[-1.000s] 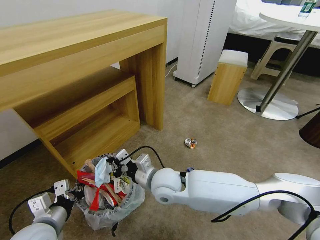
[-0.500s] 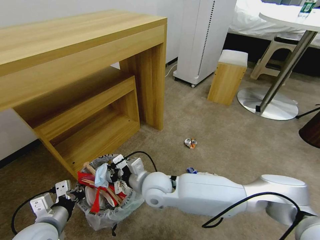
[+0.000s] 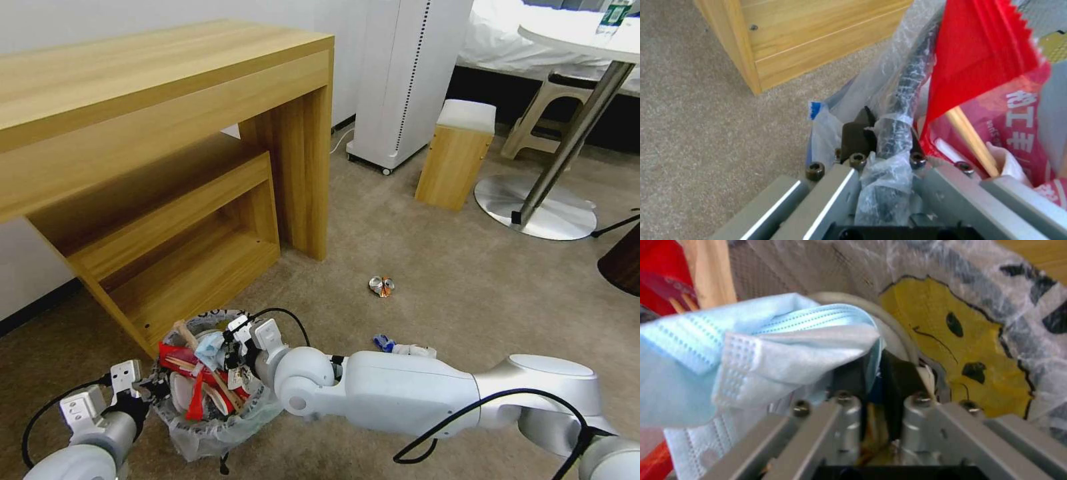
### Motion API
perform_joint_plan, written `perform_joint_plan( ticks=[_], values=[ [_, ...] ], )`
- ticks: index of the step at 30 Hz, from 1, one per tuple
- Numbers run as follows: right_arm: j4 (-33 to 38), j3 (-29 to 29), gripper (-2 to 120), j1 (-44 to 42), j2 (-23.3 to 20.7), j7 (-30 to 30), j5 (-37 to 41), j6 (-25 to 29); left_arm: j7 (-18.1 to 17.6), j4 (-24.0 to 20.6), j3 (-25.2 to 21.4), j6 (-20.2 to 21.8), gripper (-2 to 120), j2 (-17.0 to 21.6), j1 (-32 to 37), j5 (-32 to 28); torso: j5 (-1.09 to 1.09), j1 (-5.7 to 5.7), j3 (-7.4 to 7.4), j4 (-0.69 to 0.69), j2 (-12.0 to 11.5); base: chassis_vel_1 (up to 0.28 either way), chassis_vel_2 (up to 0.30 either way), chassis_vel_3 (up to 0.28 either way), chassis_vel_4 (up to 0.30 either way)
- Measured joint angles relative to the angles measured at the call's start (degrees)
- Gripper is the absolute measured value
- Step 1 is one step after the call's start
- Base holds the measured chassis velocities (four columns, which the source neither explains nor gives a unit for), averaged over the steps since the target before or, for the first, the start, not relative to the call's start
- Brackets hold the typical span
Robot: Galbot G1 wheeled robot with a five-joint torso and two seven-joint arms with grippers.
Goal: Pick up the trash bin and place the garbage on the floor into it.
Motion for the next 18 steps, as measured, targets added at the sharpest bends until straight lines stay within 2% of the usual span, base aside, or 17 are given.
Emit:
perform_joint_plan(
  ticks=[5, 7, 9, 10, 16, 18],
  values=[
    [1.4, 0.1, 33, 0.2, -0.3, 0.3, 0.2, -0.1, 0.0, 0.0, -0.3, 0.0, 1, 0.1, 0.6, 0.0, 0.0, 0.0, 0.0, 0.0, 0.0, 0.0, 0.0, 0.0, 0.0],
    [1.8, 0.2, 37, 0.2, -0.3, 0.7, 0.4, -0.3, 0.0, -0.1, -0.3, -0.1, 1, 0.1, 0.7, 0.0, 0.0, 0.0, 0.0, 0.01, 0.0, 0.0, 0.0, 0.0, 0.0],
    [2.9, 0.4, 48, 0.3, -0.5, 1.3, 0.8, -0.6, 0.0, -0.1, -0.3, -0.2, 1, 0.1, 0.8, 0.0, 0.0, 0.0, 0.0, 0.01, 0.0, 0.0, 0.0, 0.0, 0.0],
    [2.9, 0.4, 48, 0.3, -0.5, 1.3, 0.8, -0.6, 0.0, -0.1, -0.3, -0.2, 1, 0.1, 0.8, 0.0, 0.0, 0.0, 0.0, 0.01, 0.0, 0.0, 0.0, 0.0, 0.0],
    [5.6, 1.0, 73, -0.2, -2.7, 1.5, 1.2, -0.9, 0.0, 0.0, -0.3, -0.2, 1, 0.1, 0.7, 0.2, 0.0, 0.0, 0.0, 0.0, 0.0, 0.0, 0.0, 0.0, 0.0],
    [5.9, 1.1, 77, -0.3, -3.1, 1.6, 1.2, -1.0, -0.1, 0.0, -0.3, -0.2, 1, 0.2, 0.7, 0.2, 0.0, 0.0, 0.0, 0.0, 0.0, 0.0, 0.0, 0.0, 0.0]
  ],
)
